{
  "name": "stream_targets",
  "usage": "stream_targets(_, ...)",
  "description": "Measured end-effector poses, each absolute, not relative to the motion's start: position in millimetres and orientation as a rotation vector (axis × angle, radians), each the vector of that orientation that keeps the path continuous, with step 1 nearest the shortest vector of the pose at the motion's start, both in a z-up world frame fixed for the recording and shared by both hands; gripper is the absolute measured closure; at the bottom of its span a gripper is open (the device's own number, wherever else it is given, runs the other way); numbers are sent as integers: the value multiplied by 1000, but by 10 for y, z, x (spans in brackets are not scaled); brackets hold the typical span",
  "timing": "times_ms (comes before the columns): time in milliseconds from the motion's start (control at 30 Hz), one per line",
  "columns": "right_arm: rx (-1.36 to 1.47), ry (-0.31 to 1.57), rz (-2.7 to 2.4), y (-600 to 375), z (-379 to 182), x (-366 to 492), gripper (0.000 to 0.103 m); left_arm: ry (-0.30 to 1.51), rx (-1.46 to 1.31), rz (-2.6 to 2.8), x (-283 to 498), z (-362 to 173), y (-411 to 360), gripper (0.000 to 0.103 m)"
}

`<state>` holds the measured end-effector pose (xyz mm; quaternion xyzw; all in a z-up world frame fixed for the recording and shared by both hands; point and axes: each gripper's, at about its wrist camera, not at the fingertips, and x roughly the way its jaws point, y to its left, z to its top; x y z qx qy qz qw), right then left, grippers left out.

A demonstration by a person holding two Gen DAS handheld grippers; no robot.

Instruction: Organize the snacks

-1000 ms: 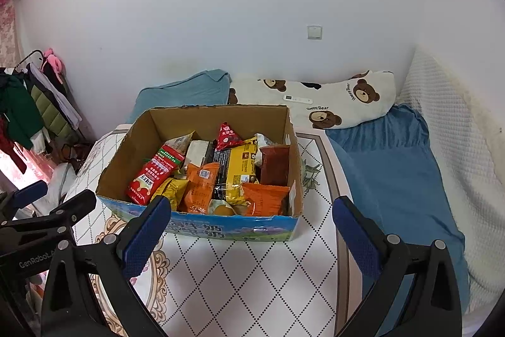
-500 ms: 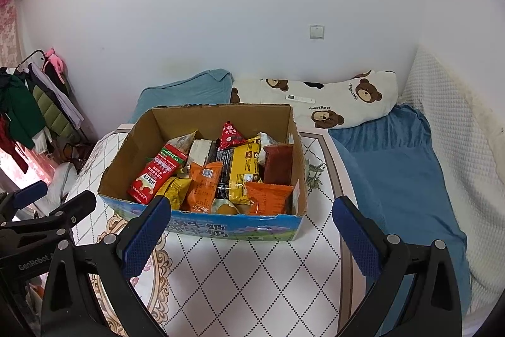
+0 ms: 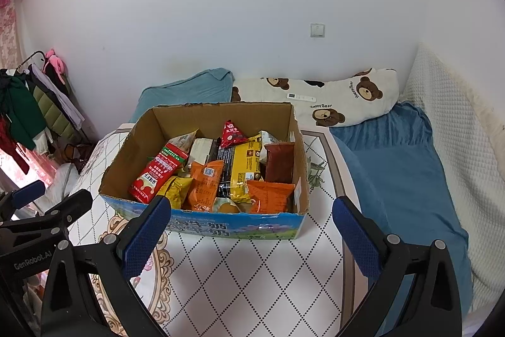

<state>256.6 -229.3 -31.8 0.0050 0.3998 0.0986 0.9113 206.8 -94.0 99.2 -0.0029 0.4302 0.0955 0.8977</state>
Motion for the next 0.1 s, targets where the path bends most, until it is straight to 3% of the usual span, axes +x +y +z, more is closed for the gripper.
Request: stream_targets(100,10,821,201,-2289,-325,2563,0,878,-7,195,2056,1042,-928,1)
